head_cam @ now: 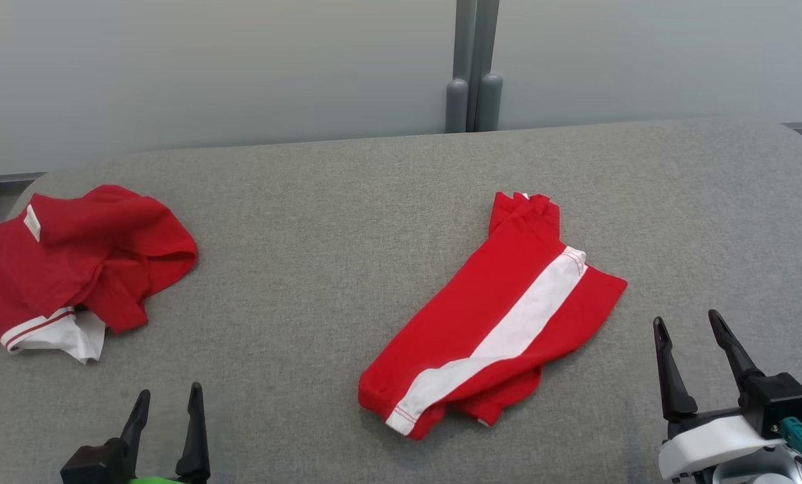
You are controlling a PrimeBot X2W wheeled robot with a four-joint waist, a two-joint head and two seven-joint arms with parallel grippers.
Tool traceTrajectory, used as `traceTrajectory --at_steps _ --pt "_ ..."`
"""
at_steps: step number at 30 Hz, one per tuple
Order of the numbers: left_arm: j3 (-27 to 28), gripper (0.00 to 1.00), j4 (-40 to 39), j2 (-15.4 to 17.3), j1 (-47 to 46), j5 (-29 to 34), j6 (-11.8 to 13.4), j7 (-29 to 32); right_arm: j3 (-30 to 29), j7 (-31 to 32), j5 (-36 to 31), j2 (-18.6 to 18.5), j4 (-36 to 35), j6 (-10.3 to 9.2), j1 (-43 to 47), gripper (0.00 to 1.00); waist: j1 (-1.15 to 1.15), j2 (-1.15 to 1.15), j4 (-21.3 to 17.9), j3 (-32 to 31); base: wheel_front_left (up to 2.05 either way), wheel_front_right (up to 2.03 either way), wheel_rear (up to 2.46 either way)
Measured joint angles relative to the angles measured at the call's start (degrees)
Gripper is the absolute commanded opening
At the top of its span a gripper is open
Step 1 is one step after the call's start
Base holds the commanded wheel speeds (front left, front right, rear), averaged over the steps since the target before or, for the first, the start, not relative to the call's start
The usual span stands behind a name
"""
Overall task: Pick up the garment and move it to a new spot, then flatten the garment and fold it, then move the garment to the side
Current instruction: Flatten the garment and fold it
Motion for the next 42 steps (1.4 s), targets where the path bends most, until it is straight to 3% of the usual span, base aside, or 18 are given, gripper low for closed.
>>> traceTrajectory --at_steps 9,27,30,36,39,42 --pt "3.3 1.00 -0.1 -2.4 -0.2 4.3 -3.3 0.0 -0.5 0.0 0.0 0.1 0.2 0.00 0.4 1.00 0.00 0.00 1.8 -0.6 0.00 0.00 0.00" --pt "2.5 1.00 -1.2 -2.5 0.6 5.3 -4.2 0.0 -0.5 0.0 0.0 -0.3 0.1 0.00 0.3 1.00 0.00 0.00 2.0 -0.4 0.00 0.00 0.00" --pt "-0.1 1.00 0.3 -3.9 0.6 -2.5 -4.2 1.1 -0.3 0.0 0.4 -0.4 0.8 0.00 -0.3 1.00 0.00 0.00 2.0 -0.1 0.00 0.00 0.00" --pt "-5.7 1.00 -3.8 -5.0 0.2 -16.9 -4.2 17.6 5.1 0.0 0.5 -6.3 8.4 0.00 -6.9 1.00 0.00 0.00 2.3 1.9 0.00 0.00 0.00" --pt "-6.3 1.00 -8.2 -5.5 0.3 -21.3 -2.6 24.3 8.1 0.0 0.7 -8.8 11.1 0.00 -11.9 1.00 0.00 0.00 2.7 3.3 0.00 0.00 0.00" --pt "-7.9 1.00 -13.3 -6.2 1.0 -29.6 -1.4 30.6 10.6 0.0 0.9 -10.7 13.7 0.00 -15.5 1.00 0.00 0.00 3.0 4.6 0.00 0.00 0.00"
